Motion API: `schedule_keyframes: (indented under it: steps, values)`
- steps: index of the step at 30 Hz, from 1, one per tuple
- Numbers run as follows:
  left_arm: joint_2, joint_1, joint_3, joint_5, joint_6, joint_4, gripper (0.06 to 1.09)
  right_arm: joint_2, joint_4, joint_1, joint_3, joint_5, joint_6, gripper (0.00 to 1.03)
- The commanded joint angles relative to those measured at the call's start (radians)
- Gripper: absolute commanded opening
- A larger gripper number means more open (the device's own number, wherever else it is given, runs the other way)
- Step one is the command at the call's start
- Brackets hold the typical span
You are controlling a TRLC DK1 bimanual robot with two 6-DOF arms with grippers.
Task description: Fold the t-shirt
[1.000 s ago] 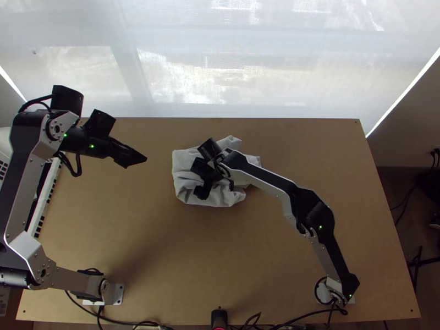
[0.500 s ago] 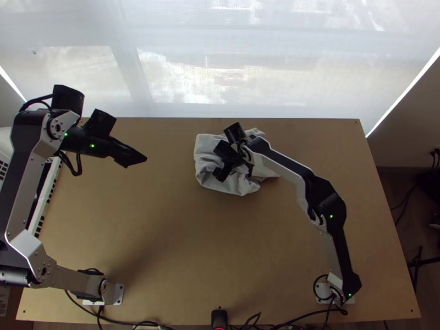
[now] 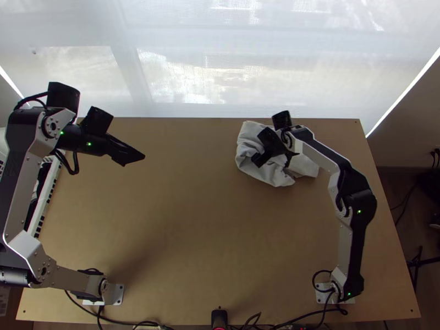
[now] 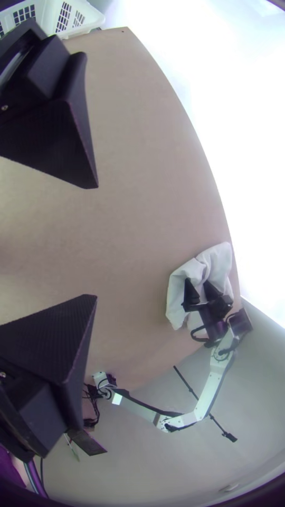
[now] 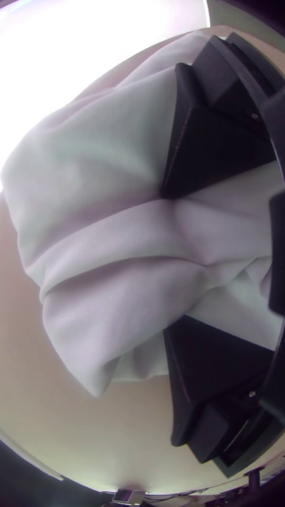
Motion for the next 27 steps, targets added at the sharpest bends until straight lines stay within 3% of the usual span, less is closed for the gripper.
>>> schedule_keyframes:
  steps: [1,16,27]
  values:
    - [-0.020,0.000,0.028,0.000,-0.008,-0.017,1.03,-0.017,0.010,-0.187,-0.010,-0.001,-0.028,0.98]
    - [-0.086,-0.010,0.033,-0.005,-0.048,-0.034,1.03,0.052,0.010,-0.521,0.114,-0.001,-0.045,0.98]
    - [-0.146,-0.016,0.030,-0.008,-0.086,-0.040,1.03,-0.001,0.004,-0.602,0.086,-0.002,-0.037,0.98]
